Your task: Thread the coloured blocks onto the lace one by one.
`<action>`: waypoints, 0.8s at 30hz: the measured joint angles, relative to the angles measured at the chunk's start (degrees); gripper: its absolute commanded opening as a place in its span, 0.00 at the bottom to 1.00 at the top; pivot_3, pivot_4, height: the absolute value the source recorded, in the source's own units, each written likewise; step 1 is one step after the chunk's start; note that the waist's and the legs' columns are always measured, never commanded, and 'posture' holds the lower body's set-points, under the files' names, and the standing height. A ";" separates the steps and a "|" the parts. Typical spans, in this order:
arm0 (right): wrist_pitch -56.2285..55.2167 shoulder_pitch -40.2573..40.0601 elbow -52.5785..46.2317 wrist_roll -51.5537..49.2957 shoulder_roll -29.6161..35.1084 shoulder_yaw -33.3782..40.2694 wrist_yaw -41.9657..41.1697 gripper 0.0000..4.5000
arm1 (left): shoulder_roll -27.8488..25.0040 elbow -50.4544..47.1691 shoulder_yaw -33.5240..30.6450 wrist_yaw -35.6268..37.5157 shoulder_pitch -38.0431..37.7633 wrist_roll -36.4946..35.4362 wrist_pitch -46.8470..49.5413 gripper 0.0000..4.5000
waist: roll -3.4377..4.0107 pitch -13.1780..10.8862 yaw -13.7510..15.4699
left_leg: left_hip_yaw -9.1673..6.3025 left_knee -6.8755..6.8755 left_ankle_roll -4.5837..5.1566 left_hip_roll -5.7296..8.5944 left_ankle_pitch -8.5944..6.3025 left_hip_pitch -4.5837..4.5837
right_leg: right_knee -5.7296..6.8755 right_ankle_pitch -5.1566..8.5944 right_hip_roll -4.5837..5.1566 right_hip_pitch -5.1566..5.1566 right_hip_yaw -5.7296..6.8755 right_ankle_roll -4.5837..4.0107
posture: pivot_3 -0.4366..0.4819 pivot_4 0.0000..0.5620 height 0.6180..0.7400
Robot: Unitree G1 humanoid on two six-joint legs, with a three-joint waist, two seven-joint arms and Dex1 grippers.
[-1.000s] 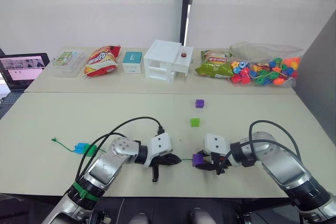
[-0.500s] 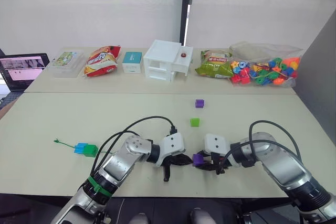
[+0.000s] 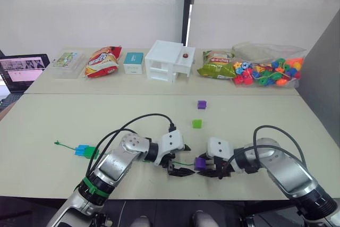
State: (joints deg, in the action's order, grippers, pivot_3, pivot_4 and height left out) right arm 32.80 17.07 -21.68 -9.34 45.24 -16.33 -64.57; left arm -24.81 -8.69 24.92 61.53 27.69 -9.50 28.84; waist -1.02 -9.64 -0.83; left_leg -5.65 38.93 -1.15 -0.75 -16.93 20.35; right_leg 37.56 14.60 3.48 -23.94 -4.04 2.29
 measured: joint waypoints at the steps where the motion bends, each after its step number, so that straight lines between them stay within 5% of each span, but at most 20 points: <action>1: -0.01 -0.25 -0.52 -0.53 0.32 0.70 0.10 0.89 | 0.44 0.51 0.25 -0.03 0.62 0.28 -0.14 1.00 | 0.00 0.00 0.05 | 0.00 0.01 0.00 0.01 0.00 0.01 | 0.00 0.00 0.00 0.00 0.00 0.00 | 0.48 0.27 1.00; 3: -0.29 -1.30 -2.17 -1.30 1.33 3.11 0.43 0.99 | 1.57 1.62 1.49 -0.05 2.09 0.77 -0.91 1.00 | 0.00 0.00 0.13 | 0.00 0.03 0.00 0.01 0.00 0.03 | -0.02 0.00 0.00 0.01 0.00 0.00 | 0.48 0.27 1.00; 9: -2.38 -6.75 -3.15 -3.22 5.62 8.50 0.47 0.99 | 5.87 6.79 5.91 -1.11 3.18 3.55 -3.98 1.00 | -0.01 -0.01 0.07 | 0.01 0.01 0.00 0.01 0.00 0.03 | -0.01 0.00 0.00 0.00 -0.01 0.00 | 0.48 0.27 1.00; 19: -4.47 -8.82 -1.66 -3.21 6.38 9.80 1.33 1.00 | 6.14 8.56 6.42 -0.73 3.19 4.04 -5.12 0.30 | -0.02 -0.01 -0.07 | 0.04 0.03 -0.01 0.00 0.01 -0.01 | -0.02 0.00 -0.03 0.02 -0.05 0.00 | 0.48 0.27 1.00; 24: -5.22 -8.81 -1.09 -3.12 6.25 9.49 1.57 1.00 | 5.67 8.46 6.35 -0.18 3.19 3.93 -5.12 0.27 | -0.02 -0.01 -0.08 | 0.04 0.02 -0.01 0.00 0.01 -0.02 | -0.02 0.00 -0.02 0.02 -0.05 0.00 | 0.48 0.27 1.00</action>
State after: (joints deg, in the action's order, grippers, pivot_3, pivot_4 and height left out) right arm 27.58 8.26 -22.77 -12.46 51.49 -6.84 -63.00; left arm -19.13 -0.23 31.27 61.34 30.88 -5.57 23.72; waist -1.03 -9.65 -0.92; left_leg -5.62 38.96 -1.16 -0.75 -16.92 20.33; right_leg 37.55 14.60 3.45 -23.92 -4.08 2.29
